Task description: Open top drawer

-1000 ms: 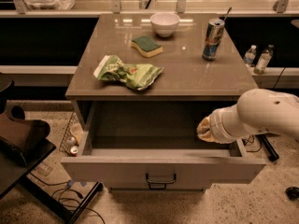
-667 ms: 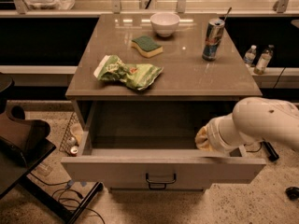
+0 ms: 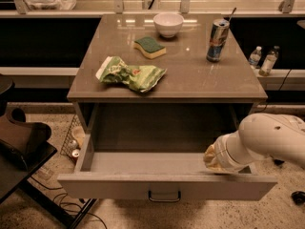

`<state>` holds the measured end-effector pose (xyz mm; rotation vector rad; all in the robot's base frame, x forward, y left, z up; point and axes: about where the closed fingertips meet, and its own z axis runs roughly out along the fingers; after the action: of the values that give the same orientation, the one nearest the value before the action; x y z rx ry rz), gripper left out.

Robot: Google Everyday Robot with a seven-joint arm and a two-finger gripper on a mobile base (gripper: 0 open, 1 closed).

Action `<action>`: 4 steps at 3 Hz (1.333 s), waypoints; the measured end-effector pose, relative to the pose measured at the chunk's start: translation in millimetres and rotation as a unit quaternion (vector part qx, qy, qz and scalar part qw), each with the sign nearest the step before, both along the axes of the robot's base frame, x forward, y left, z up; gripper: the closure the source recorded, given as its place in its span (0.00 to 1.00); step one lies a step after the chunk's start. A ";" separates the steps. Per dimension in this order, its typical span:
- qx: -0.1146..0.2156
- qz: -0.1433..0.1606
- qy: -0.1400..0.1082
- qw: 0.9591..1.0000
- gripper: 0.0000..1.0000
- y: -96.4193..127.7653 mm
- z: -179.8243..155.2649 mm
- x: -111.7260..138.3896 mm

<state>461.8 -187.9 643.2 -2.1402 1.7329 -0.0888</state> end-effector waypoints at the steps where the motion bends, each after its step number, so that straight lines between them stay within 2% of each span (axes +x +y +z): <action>1: -0.027 -0.027 0.045 0.998 1.00 -31.4 -16.8 -42.1; 2: -0.028 -0.028 0.046 0.998 1.00 -32.5 -17.3 -42.6; 3: -0.022 -0.063 0.060 0.996 1.00 -56.0 -14.1 -81.7; 4: -0.019 -0.077 0.064 0.995 0.82 -64.1 -13.0 -93.6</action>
Offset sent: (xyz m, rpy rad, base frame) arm -0.1648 -0.1087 -0.0219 -0.1378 0.2707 -0.2214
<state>368.2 -251.9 630.3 -2.0753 1.9837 -0.0271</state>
